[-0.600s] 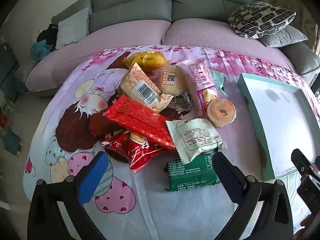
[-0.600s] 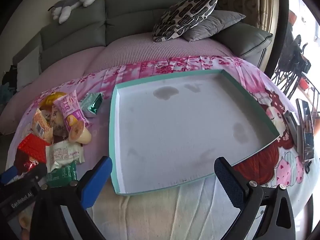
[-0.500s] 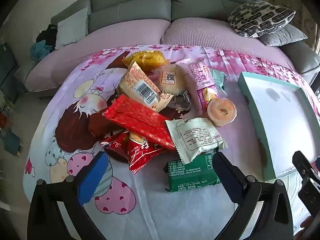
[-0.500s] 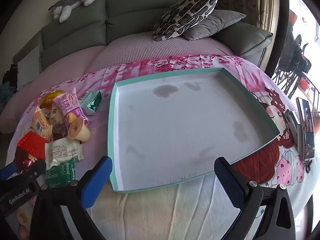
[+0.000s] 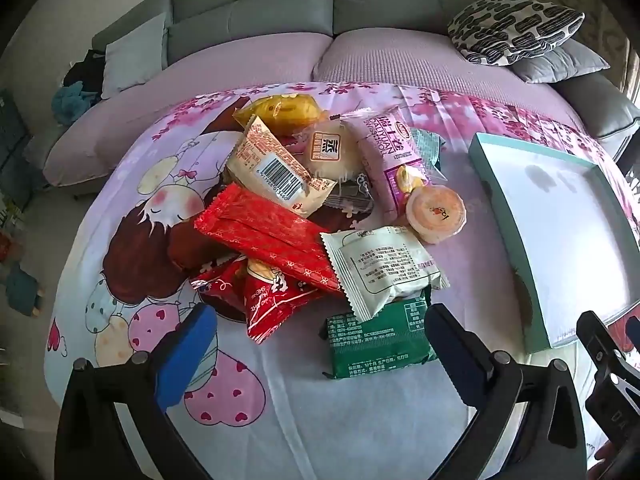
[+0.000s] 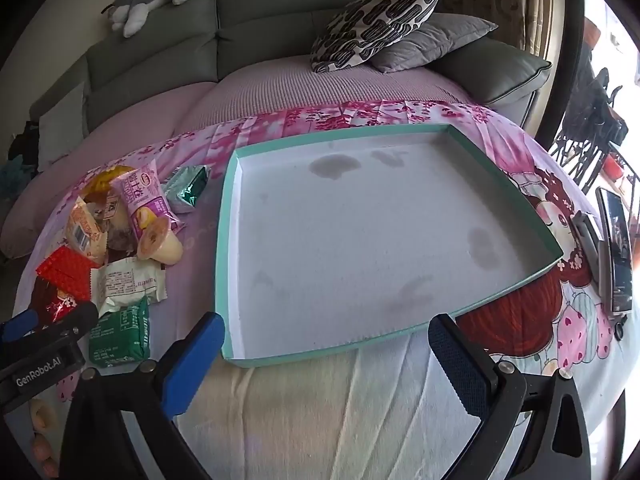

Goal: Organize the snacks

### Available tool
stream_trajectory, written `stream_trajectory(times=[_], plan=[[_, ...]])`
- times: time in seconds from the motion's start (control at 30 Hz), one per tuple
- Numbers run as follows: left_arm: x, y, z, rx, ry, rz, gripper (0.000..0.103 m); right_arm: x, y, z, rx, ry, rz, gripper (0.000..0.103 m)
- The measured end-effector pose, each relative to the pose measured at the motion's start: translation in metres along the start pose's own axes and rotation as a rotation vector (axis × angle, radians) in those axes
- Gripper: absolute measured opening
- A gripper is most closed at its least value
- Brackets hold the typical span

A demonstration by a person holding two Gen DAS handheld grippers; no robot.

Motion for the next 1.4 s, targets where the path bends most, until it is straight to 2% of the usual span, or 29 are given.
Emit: stream_trajectory(times=[1.4], plan=[[-0.0018,-0.0011,-0.0053,-0.026,0.031,-0.035,0.103,-0.0039,-0.0027,-0.0022,0.0,0.017,0.001,0.103]])
Point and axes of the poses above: each gripper's, at about its wrist camera, not at the fingertips, and z roughly against the way its jaws point, y to its left, x to its top, the point moved 3 cm from there along -z, roughly the way its jaws point, and after that the axes turned 9 degrees about -z, right-handed, at the moved point
